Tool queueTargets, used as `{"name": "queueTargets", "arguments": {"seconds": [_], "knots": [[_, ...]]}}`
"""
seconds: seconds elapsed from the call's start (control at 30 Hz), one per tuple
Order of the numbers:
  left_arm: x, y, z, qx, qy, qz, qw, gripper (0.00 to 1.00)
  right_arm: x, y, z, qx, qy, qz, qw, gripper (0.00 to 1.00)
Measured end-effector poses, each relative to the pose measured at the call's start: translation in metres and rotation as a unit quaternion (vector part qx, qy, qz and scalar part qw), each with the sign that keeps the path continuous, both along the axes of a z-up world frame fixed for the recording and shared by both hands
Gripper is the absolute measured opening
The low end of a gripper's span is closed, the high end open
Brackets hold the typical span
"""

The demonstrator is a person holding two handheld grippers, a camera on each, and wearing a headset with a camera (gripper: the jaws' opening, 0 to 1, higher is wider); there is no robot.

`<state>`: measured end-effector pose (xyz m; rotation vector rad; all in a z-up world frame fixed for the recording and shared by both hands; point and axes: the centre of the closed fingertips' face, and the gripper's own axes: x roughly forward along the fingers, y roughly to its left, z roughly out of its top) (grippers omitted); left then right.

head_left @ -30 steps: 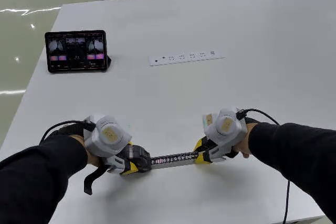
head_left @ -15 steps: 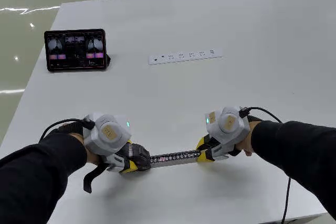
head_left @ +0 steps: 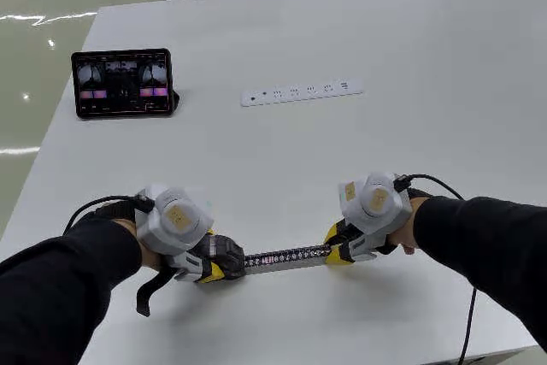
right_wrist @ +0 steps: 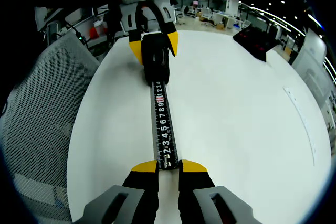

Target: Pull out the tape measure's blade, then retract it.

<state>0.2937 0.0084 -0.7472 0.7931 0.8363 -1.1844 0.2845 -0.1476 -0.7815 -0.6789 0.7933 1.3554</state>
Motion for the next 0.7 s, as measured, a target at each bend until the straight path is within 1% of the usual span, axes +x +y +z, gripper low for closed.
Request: {"name": "queueTargets", "arguments": {"seconds": [0.7], "knots": [[0.0,0.0,0.0,-0.001,0.002,-0.001,1.0,0.31,-0.001,-0.012,0.003,-0.001,0.005,-0.009,0.9999,0.1]]}}
